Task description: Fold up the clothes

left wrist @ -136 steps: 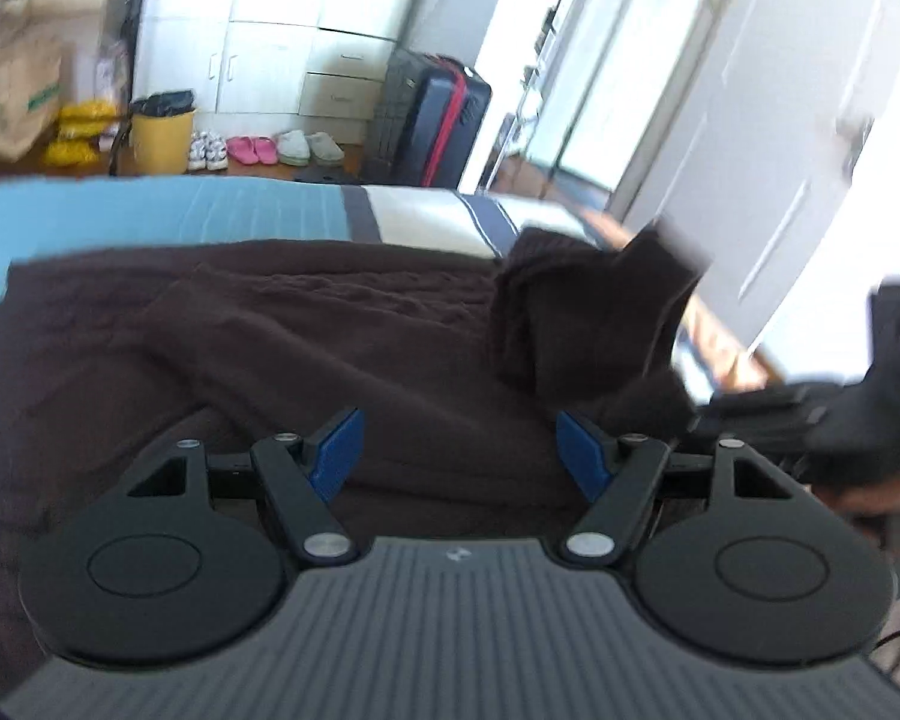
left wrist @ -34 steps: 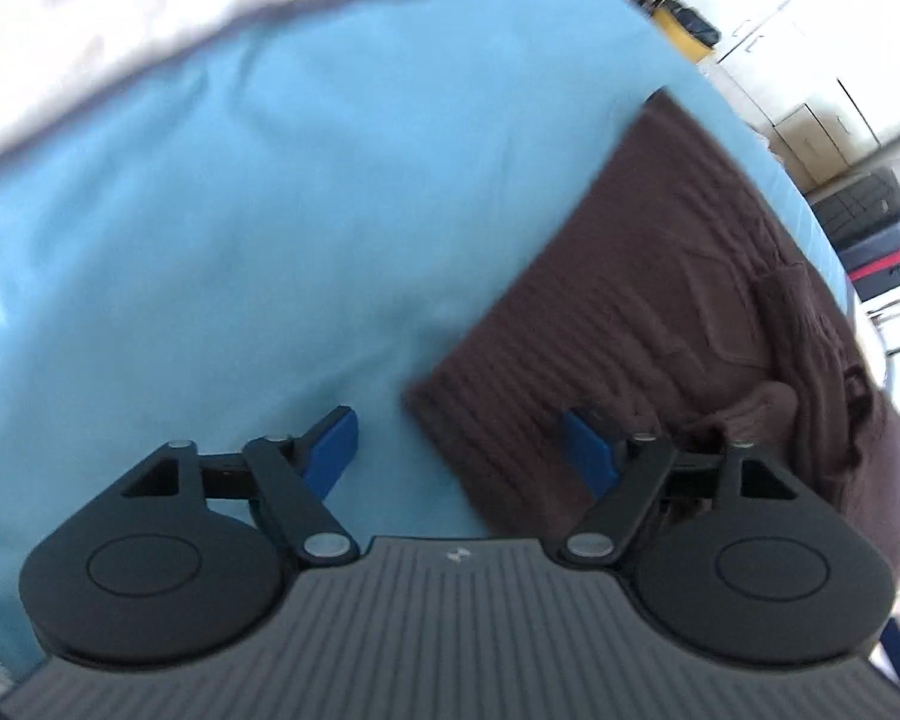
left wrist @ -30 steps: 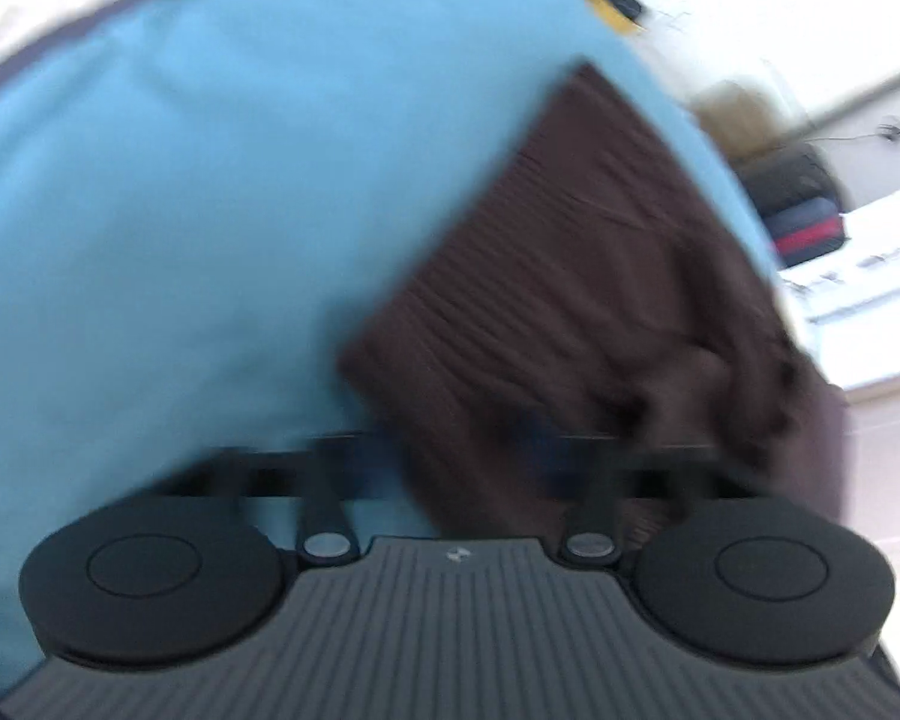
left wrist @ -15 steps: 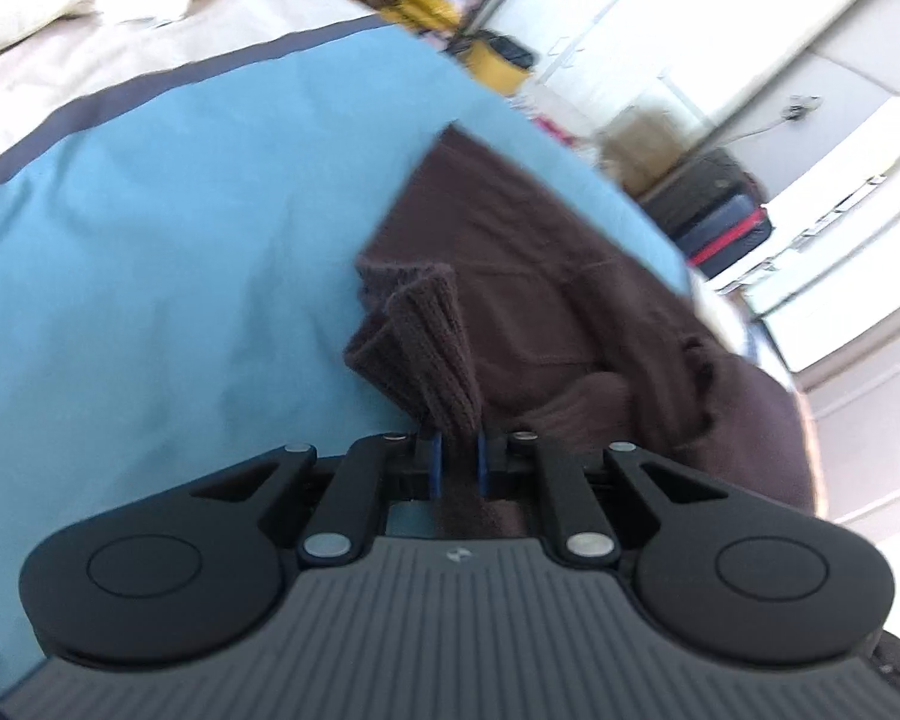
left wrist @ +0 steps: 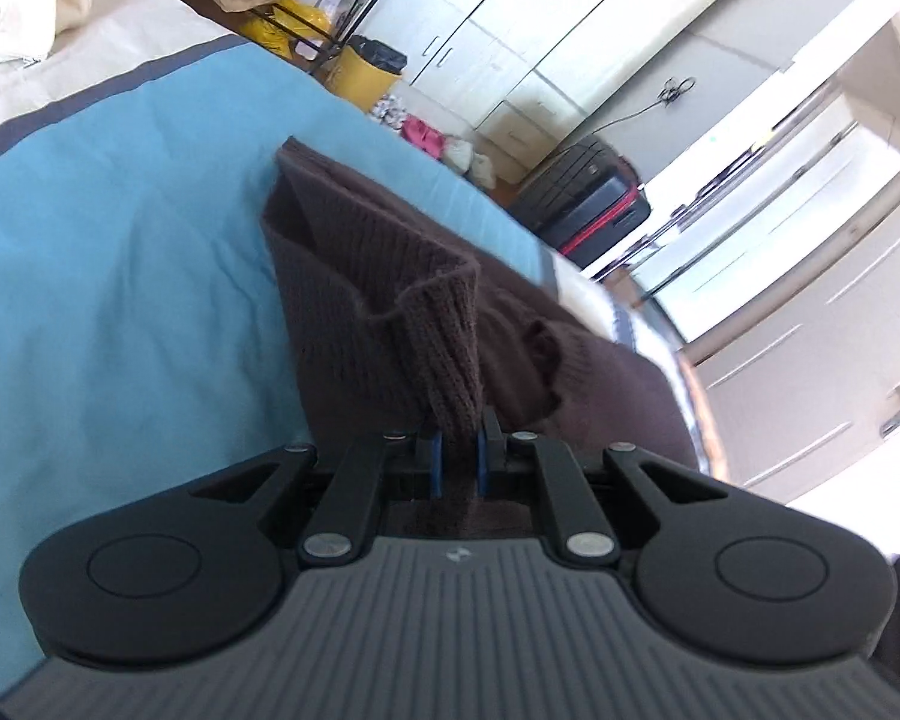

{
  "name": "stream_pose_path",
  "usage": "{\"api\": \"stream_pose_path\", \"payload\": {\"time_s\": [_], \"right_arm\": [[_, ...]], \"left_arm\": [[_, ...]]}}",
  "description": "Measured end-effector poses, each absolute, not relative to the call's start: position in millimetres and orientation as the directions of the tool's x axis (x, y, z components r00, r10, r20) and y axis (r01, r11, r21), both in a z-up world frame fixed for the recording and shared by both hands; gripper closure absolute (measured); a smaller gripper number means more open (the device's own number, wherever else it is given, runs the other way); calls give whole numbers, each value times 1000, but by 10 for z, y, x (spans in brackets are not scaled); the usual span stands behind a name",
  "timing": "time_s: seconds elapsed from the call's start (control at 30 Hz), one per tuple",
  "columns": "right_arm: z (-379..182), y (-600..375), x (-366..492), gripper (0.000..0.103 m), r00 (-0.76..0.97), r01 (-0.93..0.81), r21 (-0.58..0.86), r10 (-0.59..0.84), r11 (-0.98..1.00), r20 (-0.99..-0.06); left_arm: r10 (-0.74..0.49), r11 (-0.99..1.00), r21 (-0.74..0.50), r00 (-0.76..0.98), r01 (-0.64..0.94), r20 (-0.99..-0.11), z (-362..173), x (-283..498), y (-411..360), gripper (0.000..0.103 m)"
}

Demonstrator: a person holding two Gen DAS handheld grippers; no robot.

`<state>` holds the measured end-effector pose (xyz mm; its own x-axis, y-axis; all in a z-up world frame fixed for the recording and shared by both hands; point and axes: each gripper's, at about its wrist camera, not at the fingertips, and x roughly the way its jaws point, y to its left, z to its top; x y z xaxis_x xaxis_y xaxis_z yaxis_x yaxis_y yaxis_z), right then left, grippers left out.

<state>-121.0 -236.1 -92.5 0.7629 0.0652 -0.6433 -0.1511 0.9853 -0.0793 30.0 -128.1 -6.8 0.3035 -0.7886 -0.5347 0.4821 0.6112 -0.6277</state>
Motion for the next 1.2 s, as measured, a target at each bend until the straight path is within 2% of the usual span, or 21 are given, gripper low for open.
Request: {"api": "stream_pose_path", "payload": {"time_s": [0.27, 0.33, 0.4, 0.47, 0.53, 0.57, 0.63, 0.8, 0.93, 1.07, 1.2], "right_arm": [[-1076, -2351, -786, 31, 744, -103, 37, 102, 994, -660], [-1118, -2322, -703, 22, 752, -100, 29, 95, 995, -653], [-1170, -2298, -648, 23, 766, -85, 10, 72, 996, -638], [-1194, -2319, -645, 31, 787, -67, -8, 48, 998, -615], [-1193, -2399, -654, 73, 798, -38, 0, 30, 999, -602], [-1183, -2466, -662, 81, 804, -13, 41, 35, 999, -594], [-1162, -2606, -683, 89, 818, 34, 138, 52, 990, -573], [-986, -2685, -781, 93, 850, 87, 154, 8, 984, -527], [-743, -2885, -1120, 94, 886, 173, 204, -62, 963, -460], [-526, -3112, -1645, 94, 891, 287, 275, -151, 918, -427], [-610, -3543, -2045, 94, 831, 453, 374, -231, 809, -507]], "left_arm": [[-814, 573, -623, 285, 533, -506, -50, 256, -1336, 94], [-827, 551, -619, 272, 559, -491, -26, 216, -1378, 94], [-837, 533, -621, 254, 574, -484, -30, 198, -1412, 94], [-839, 528, -625, 238, 575, -490, -59, 208, -1435, 94], [-842, 522, -636, 227, 569, -489, -83, 236, -1444, 94], [-849, 513, -647, 223, 564, -479, -90, 270, -1439, 94], [-871, 479, -685, 202, 549, -448, -95, 358, -1451, 94], [-901, 410, -744, 105, 528, -422, 155, 438, -1659, 94], [-905, 331, -702, 4, 631, -424, 550, 222, -2213, 94], [-876, 249, -626, -105, 739, -472, 682, -298, -2977, 94], [-839, 197, -593, -178, 781, -514, 559, -660, -3487, 94]]}}
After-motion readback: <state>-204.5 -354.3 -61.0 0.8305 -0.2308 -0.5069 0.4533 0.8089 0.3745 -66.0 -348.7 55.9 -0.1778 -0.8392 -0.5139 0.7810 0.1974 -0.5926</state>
